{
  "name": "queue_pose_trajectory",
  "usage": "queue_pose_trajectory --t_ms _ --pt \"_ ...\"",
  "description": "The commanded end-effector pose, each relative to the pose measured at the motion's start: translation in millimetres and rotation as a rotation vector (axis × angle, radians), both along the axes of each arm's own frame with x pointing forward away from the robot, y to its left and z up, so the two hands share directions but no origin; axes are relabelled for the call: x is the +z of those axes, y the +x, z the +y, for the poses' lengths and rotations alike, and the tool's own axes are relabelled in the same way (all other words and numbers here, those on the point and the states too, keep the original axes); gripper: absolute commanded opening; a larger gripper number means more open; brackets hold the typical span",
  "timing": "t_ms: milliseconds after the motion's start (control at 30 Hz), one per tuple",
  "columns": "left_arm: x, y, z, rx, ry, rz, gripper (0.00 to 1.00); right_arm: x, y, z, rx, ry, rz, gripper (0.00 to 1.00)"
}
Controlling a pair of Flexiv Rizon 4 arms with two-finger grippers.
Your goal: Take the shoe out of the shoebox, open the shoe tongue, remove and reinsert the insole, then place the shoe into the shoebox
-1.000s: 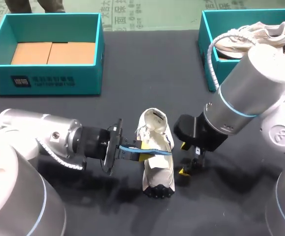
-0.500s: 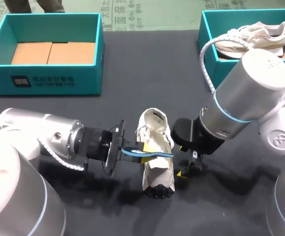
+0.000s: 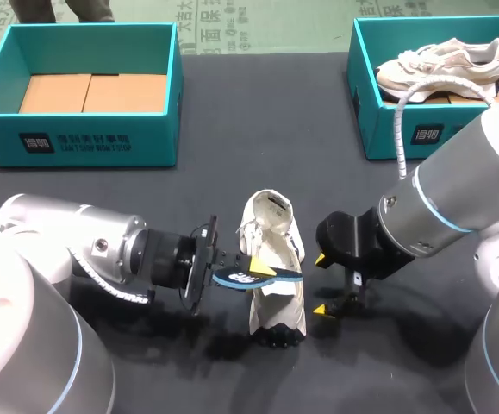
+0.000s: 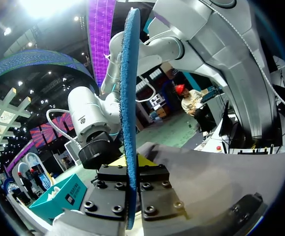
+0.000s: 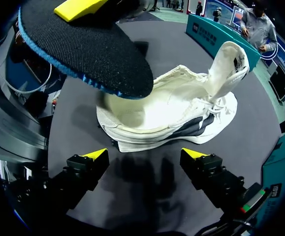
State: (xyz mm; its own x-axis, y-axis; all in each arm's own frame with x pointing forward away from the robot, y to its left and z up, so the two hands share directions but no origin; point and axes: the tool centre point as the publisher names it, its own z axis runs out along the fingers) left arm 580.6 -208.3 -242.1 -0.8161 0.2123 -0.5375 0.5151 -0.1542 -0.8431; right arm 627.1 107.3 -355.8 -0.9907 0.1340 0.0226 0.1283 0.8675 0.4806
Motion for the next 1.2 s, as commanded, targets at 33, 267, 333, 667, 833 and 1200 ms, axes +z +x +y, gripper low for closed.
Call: queue_pose_trajectory --t_ms 33,267,333,667,833,1200 --pt "-5.1 -3.4 -4.9 0.015 -0.001 -0.002 0.0 8.5 -1.4 -3.5 0.019 0.007 0.001 1.0" --pt "-9.3 -1.8 -3.7 0.033 -0.027 0.005 0.0 4.9 1.9 -1.6 0.031 0.006 0.009 1.0" --pt "-9.8 -2.4 -4.5 0.033 -0.028 0.006 0.0 4.0 2.1 -1.5 0.034 0.01 0.014 1.0" --pt "-11.6 -3.7 -5.1 0.039 -0.041 0.014 0.0 -0.5 2.3 1.9 0.034 0.025 0.012 1.0" --pt "-13.0 -5.1 -5.4 0.049 -0.046 0.029 0.0 -1.3 1.8 1.6 0.024 0.037 0.007 1.0" --pt "-15.0 -2.7 -14.2 0.075 -0.052 0.066 0.0 -1.3 1.8 1.6 0.024 0.037 0.007 1.0"
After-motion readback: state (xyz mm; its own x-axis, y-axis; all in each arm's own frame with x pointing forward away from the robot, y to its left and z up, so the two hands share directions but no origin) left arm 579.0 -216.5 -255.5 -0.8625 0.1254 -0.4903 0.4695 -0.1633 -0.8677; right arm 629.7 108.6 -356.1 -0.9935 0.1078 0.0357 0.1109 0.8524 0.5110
